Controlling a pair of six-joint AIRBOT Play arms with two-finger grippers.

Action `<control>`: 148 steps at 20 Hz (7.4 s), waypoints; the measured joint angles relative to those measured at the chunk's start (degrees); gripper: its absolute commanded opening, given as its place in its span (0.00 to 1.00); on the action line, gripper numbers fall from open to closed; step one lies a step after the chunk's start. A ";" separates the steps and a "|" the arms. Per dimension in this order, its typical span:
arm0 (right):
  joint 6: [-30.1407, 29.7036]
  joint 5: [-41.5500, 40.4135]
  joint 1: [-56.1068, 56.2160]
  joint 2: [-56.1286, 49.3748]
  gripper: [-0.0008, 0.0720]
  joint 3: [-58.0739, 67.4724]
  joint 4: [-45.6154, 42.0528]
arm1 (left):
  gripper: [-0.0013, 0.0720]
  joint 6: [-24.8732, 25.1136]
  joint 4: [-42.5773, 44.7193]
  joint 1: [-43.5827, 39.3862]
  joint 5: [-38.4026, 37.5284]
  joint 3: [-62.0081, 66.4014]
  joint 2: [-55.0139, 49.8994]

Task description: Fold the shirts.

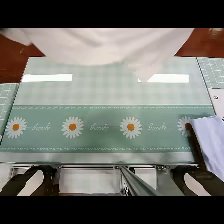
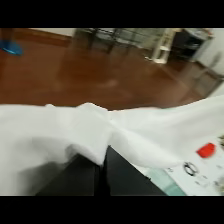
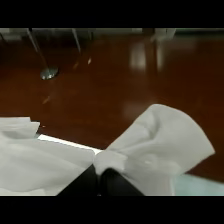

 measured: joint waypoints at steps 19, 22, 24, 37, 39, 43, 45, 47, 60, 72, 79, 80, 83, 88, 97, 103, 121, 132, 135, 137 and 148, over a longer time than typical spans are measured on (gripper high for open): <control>1.44 19.06 0.00 15.52 0.04 -14.53 -0.22 | 0.05 -23.74 33.62 2.34 -33.79 -21.79 25.00; 0.48 13.92 0.00 13.68 0.04 -26.47 0.59 | 0.05 -23.15 33.66 1.64 -26.14 -36.54 23.85; -0.02 9.38 0.00 9.51 0.04 -31.45 0.11 | 0.05 -22.25 32.89 -0.15 -17.99 -43.04 20.61; 1.01 -8.81 -0.98 -34.38 0.87 -19.30 13.86 | 0.98 -19.34 25.66 -14.60 19.65 -32.70 -18.71; 1.99 -4.96 -2.95 -36.79 0.87 -16.11 14.51 | 0.98 -18.75 27.69 -13.18 14.88 -27.74 -21.49; 2.58 8.35 -10.27 -35.69 0.86 -13.99 7.87 | 0.98 -17.70 34.38 -7.15 1.81 -24.22 -23.21; 2.86 13.31 -13.09 -32.52 0.86 -18.45 -0.07 | 0.98 -16.59 35.32 -4.90 -2.05 -28.00 -22.82; 3.08 14.14 -15.30 -27.91 0.86 -26.95 -4.66 | 0.98 -13.03 32.41 -3.82 -3.34 -34.84 -21.68; -1.18 2.01 -13.03 -8.48 0.86 -63.58 6.60 | 0.05 7.85 -0.11 -13.00 17.25 -55.69 -19.89; 4.94 6.08 -10.62 -8.07 0.86 -68.41 -6.60 | 0.05 10.60 -3.80 -15.72 11.52 -51.98 -19.71; 2.93 5.29 -6.43 -13.51 0.85 -69.46 0.37 | 0.05 10.78 -3.96 -15.76 10.71 -51.17 -19.71; 2.40 4.09 -5.16 -14.40 0.71 -69.44 2.34 | 0.05 10.78 -3.96 -15.76 10.67 -51.15 -19.71; 0.26 -1.97 -2.34 -16.00 0.04 -68.72 6.91 | 0.05 10.78 -3.96 -15.74 10.58 -51.08 -19.71; -3.21 -1.84 -0.20 -16.57 0.04 -57.83 10.47 | 0.05 10.67 -3.78 -12.61 5.79 -45.81 -19.15; 1.81 5.16 0.31 -15.43 0.04 -2.62 1.49 | 0.05 0.48 1.88 -6.71 -3.21 -1.51 -11.74; 2.08 8.81 0.37 -7.72 0.04 16.00 -2.69 | 0.05 -10.34 15.08 -6.25 -5.92 29.79 -9.84; 2.99 22.03 0.37 13.44 0.04 10.54 -8.94 | 0.05 -19.34 25.40 -6.19 -14.29 31.71 10.36; 4.11 12.55 0.37 2.51 0.04 -14.91 -16.72 | 0.05 -17.90 25.88 -14.69 2.34 1.20 -3.74; 6.71 6.95 -0.79 -6.95 0.04 -14.45 -19.34 | 0.05 -17.75 25.64 -19.34 12.35 0.26 -11.50; 8.24 4.61 -2.54 -14.82 0.04 -12.39 -18.03 | 0.05 -18.16 25.49 -21.40 18.82 0.04 -16.06; 10.32 -2.49 -6.16 -46.23 0.86 -3.76 2.47 | 0.99 -19.50 21.92 -23.71 23.96 -0.22 -36.44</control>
